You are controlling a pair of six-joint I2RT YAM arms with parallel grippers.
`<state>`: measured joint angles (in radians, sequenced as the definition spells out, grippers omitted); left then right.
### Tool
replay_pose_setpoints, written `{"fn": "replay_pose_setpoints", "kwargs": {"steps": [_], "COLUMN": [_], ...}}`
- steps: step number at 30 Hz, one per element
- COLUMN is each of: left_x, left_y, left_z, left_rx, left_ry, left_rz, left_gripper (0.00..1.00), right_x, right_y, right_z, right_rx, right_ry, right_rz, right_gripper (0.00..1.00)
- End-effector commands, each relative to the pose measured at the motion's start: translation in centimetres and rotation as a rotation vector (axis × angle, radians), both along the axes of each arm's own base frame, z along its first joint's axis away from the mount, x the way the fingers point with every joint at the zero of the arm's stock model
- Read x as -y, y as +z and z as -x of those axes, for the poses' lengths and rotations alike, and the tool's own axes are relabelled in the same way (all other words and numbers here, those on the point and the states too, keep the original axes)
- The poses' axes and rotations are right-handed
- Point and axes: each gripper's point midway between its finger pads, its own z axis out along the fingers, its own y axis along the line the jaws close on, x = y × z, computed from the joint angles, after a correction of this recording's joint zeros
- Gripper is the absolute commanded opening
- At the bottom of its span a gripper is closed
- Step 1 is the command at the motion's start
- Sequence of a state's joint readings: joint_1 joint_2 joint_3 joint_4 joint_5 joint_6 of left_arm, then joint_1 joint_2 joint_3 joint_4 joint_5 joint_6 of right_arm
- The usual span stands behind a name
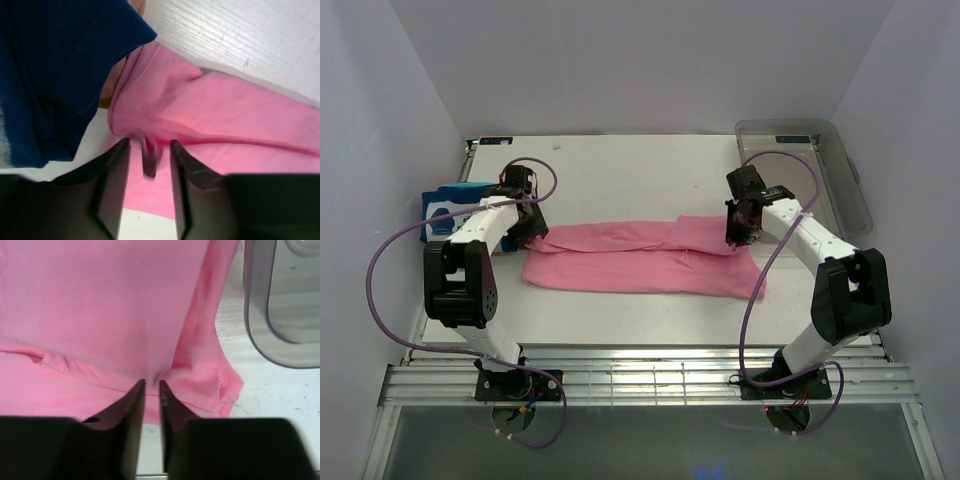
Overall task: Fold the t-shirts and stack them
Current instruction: Fold the other side of the tshirt into a rectangle
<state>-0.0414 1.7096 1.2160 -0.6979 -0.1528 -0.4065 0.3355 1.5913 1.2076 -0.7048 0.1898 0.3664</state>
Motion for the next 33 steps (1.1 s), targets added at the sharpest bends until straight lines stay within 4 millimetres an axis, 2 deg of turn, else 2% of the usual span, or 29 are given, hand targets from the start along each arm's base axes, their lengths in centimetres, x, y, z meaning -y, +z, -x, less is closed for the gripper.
{"fn": "replay_pose_setpoints", "kwargs": {"steps": [1, 3, 4, 6, 8, 9, 10, 12, 14, 15, 16, 17, 19, 20, 23, 29, 33], "left_x": [-0.6, -0.8, -1.0, -0.9, -0.6, -0.5, -0.4, -0.2, 0.2, 0.4, 0.8, 0.9, 1.5, 1.7, 2.4, 3.3, 3.2], "left_y": [2.0, 3.3, 3.9, 5.7, 6.1, 6.0, 5.9, 5.4, 4.4, 4.1, 3.4, 3.1, 2.3, 2.1, 1.2, -0.5, -1.4], "left_z": [0.6, 0.5, 0.4, -0.3, -1.0, -1.6, -1.9, -2.4, -2.9, -3.0, -3.1, -3.1, -3.1, -3.0, -2.8, -1.9, -1.5], "left_rx": [0.038, 0.075, 0.093, 0.144, 0.157, 0.153, 0.148, 0.134, 0.111, 0.103, 0.087, 0.079, 0.06, 0.053, 0.032, -0.002, -0.026], "left_ry": [0.024, 0.033, 0.043, 0.05, 0.049, 0.047, 0.044, 0.041, 0.038, 0.037, 0.031, 0.031, 0.025, 0.021, 0.01, 0.004, 0.007], "left_rz": [-0.033, -0.043, -0.051, -0.044, -0.03, -0.027, -0.022, -0.012, -0.004, 0.009, 0.013, 0.017, 0.022, 0.021, 0.017, 0.021, 0.015], "left_gripper": [0.56, 0.66, 0.68, 0.68, 0.66, 0.64, 0.59, 0.54, 0.47, 0.45, 0.43, 0.42, 0.41, 0.41, 0.39, 0.33, 0.32], "right_x": [0.9, 0.8, 0.7, -0.1, -0.8, -1.3, -1.9, -2.8, -4.4, -4.8, -5.8, -6.1, -7.4, -7.7, -9.4, -11.4, -12.1], "right_y": [-0.1, 0.9, 1.4, 2.8, 3.5, 3.9, 4.0, 3.1, 3.5, 2.1, 2.6, 1.1, 1.6, 0.3, -0.5, -2.2, -3.5], "right_z": [1.4, 0.8, 0.4, -1.2, -2.3, -3.6, -4.1, -5.2, -6.7, -7.3, -8.3, -8.9, -10.5, -11.1, -12.9, -14.6, -14.1], "right_rx": [-0.038, -0.018, -0.003, 0.055, 0.09, 0.121, 0.122, 0.103, 0.113, 0.079, 0.095, 0.062, 0.084, 0.063, 0.054, 0.017, -0.017], "right_ry": [-0.007, -0.014, -0.011, 0.003, 0.019, 0.025, 0.036, 0.053, 0.08, 0.088, 0.101, 0.104, 0.126, 0.128, 0.164, 0.196, 0.21], "right_rz": [0.05, 0.051, 0.049, 0.02, -0.002, -0.019, -0.038, -0.057, -0.107, -0.113, -0.142, -0.144, -0.177, -0.173, -0.223, -0.277, -0.298], "right_gripper": [0.32, 0.4, 0.45, 0.5, 0.51, 0.51, 0.5, 0.48, 0.47, 0.46, 0.46, 0.46, 0.46, 0.46, 0.46, 0.46, 0.47]}}
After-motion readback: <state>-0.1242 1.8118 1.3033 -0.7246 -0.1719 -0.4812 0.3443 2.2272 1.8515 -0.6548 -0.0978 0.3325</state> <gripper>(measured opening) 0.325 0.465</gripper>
